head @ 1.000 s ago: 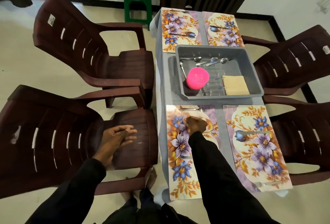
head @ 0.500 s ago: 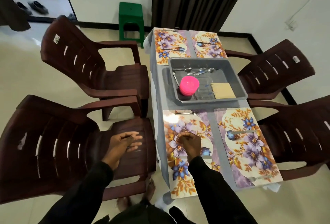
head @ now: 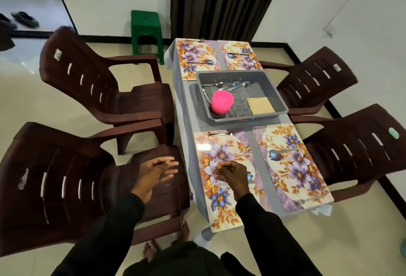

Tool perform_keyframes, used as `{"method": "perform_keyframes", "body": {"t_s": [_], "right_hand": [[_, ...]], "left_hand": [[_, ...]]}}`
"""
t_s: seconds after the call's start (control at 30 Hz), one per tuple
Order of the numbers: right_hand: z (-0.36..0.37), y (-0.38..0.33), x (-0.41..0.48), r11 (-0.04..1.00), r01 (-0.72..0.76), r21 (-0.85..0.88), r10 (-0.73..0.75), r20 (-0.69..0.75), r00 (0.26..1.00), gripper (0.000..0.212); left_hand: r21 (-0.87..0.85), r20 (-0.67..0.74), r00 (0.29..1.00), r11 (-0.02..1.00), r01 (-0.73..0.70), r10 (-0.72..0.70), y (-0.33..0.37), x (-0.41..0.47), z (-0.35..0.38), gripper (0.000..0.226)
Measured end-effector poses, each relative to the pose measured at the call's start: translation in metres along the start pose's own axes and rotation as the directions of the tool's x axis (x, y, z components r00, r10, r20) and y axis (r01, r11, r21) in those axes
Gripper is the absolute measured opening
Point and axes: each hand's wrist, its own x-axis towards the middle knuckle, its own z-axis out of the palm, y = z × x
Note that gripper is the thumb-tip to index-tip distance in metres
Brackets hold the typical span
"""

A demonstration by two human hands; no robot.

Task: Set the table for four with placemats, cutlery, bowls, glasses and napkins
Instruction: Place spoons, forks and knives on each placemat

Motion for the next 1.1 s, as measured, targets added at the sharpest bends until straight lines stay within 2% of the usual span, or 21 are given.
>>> {"method": "perform_keyframes", "body": {"t_s": [0.2, 0.43, 0.6, 0.77, 0.87, 1.1], "right_hand": [[-0.036, -0.009, 0.005, 0.997, -0.014, 0.082, 0.014, 0.003, 1.0, 0.008], [-0.076, -0.02, 0.057, 0.994, -0.007, 0.109, -0.002, 0.079, 0.997, 0.01], [-0.095, -0.032, 0.131, 0.993, 0.006, 0.119, -0.024, 0.147, 0.989, 0.005], [-0.114, -0.048, 0.221, 0.997, 0.048, 0.058, -0.061, 0.245, 0.968, 0.003], [-0.126, -0.058, 0.275, 0.996, 0.081, 0.026, -0.085, 0.251, 0.964, 0.01], [-0.152, -0.082, 0.389, 0.994, 0.106, -0.026, -0.097, 0.225, 0.969, 0.004]], "left_hand": [[-0.003, 0.035, 0.999, 1.0, -0.031, 0.031, 0.006, 0.004, 0.029, 0.023], [-0.015, -0.028, 0.998, 0.998, -0.064, 0.064, 0.016, 0.02, 0.08, 0.025], [-0.051, -0.105, 0.993, 0.997, -0.062, 0.057, 0.033, 0.059, 0.13, 0.025], [-0.183, -0.212, 0.975, 0.977, -0.111, 0.071, 0.051, 0.113, 0.174, 0.027], [-0.211, -0.268, 0.961, 0.969, -0.131, 0.072, 0.06, 0.139, 0.197, 0.025], [-0.176, -0.284, 0.958, 0.98, -0.094, 0.041, 0.077, 0.208, 0.241, 0.022]]}}
